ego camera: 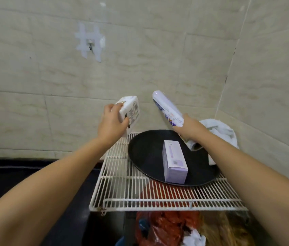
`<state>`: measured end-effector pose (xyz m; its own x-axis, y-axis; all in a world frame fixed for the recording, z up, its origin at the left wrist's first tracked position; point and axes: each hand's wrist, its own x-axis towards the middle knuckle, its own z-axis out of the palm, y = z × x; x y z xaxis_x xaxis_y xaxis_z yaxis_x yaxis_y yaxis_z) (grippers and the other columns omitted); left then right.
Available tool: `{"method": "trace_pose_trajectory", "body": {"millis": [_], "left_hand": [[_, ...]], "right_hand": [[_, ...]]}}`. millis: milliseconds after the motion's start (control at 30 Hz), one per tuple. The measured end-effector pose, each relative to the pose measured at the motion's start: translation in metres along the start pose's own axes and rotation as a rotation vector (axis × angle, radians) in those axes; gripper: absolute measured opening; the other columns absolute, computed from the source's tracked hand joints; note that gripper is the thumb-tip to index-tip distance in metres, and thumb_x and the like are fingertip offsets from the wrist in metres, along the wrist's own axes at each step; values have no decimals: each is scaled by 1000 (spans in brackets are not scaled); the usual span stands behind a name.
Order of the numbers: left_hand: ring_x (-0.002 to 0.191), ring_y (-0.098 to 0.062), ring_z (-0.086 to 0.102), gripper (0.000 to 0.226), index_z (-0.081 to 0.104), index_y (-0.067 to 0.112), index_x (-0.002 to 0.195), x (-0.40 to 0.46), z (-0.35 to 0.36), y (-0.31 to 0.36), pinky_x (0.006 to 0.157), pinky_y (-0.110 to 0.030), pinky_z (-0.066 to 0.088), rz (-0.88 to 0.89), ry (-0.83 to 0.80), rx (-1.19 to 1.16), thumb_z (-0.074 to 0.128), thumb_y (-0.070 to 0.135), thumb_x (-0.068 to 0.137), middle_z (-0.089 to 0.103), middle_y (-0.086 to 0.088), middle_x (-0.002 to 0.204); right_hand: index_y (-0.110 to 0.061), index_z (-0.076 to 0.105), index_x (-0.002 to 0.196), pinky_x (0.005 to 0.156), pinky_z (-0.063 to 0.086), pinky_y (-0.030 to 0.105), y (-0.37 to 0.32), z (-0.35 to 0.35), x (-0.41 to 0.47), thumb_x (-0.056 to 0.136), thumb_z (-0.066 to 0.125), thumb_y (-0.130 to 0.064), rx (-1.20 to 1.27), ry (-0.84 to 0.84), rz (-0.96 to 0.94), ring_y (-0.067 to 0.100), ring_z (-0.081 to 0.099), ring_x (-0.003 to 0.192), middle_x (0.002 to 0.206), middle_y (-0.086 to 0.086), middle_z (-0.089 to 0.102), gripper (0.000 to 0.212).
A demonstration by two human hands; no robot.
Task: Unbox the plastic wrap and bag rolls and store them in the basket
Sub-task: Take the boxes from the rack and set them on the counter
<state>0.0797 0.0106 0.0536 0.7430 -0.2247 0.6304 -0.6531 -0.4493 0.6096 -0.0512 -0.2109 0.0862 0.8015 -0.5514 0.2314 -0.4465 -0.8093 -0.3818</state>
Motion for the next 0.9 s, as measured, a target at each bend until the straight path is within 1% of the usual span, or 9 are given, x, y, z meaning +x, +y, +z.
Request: {"method": "trace_pose_trajectory", "body": {"millis": [100, 200, 300, 367, 467, 567, 633, 733, 900], "left_hand": [[111, -30, 50, 50, 44, 25, 130, 5, -47, -28, 79, -39, 47, -20, 52, 29, 60, 27, 83, 42, -7, 131], [112, -30, 49, 49, 45, 23, 130, 1, -97, -66, 82, -39, 47, -51, 75, 65, 60, 27, 84, 42, -9, 131], [113, -31, 49, 49, 45, 21, 130, -13, -144, -113, 90, -43, 48, -107, 64, 107, 60, 26, 84, 42, -10, 132], [114, -33, 48, 49, 46, 18, 131, -26, -174, -148, 95, -45, 45, -134, 37, 128, 60, 23, 84, 43, -12, 131], [112, -34, 49, 51, 45, 18, 131, -52, -212, -208, 93, -46, 46, -168, -33, 254, 61, 25, 83, 44, -13, 130], [111, -32, 50, 53, 43, 23, 133, -91, -235, -270, 85, -46, 51, -235, -140, 346, 61, 29, 83, 43, -10, 132], [112, -32, 48, 54, 42, 25, 134, -123, -243, -308, 85, -47, 51, -285, -211, 359, 61, 29, 83, 41, -8, 134], [117, -32, 45, 55, 42, 28, 135, -168, -242, -352, 84, -43, 50, -343, -281, 353, 60, 29, 84, 38, -6, 139], [124, -27, 37, 55, 42, 33, 134, -229, -237, -391, 79, -37, 47, -393, -314, 320, 62, 31, 83, 32, -1, 144]], "right_hand": [[-15, 46, 120, 69, 45, 34, -61, 3, -6, 79, 57, -35, 53, 23, -144, 32, 59, 88, 103, 10, 62, 47], [-15, 46, 122, 77, 49, 36, -134, 24, -17, 80, 58, -32, 173, -30, -236, 34, 63, 91, 103, 11, 65, 47], [-14, 51, 117, 78, 48, 35, -207, 66, -35, 82, 59, -29, 283, -149, -312, 30, 63, 89, 100, 10, 66, 39], [-12, 55, 111, 73, 45, 31, -248, 103, -50, 83, 59, -26, 335, -225, -328, 26, 61, 86, 94, 10, 65, 31], [-9, 57, 111, 70, 42, 30, -295, 168, -73, 83, 58, -25, 383, -380, -268, 26, 60, 86, 99, 12, 64, 32], [-10, 53, 120, 74, 42, 30, -316, 237, -101, 83, 57, -31, 375, -496, -124, 28, 59, 94, 114, 13, 62, 42], [-8, 45, 126, 75, 39, 29, -316, 283, -126, 84, 56, -35, 307, -566, -29, 29, 57, 101, 122, 14, 58, 51], [-7, 37, 129, 78, 43, 33, -311, 343, -165, 86, 54, -41, 205, -653, 70, 33, 56, 108, 128, 17, 54, 58], [-12, 29, 131, 84, 43, 40, -308, 404, -215, 90, 49, -45, 96, -603, 86, 37, 50, 111, 126, 21, 47, 57]]}}
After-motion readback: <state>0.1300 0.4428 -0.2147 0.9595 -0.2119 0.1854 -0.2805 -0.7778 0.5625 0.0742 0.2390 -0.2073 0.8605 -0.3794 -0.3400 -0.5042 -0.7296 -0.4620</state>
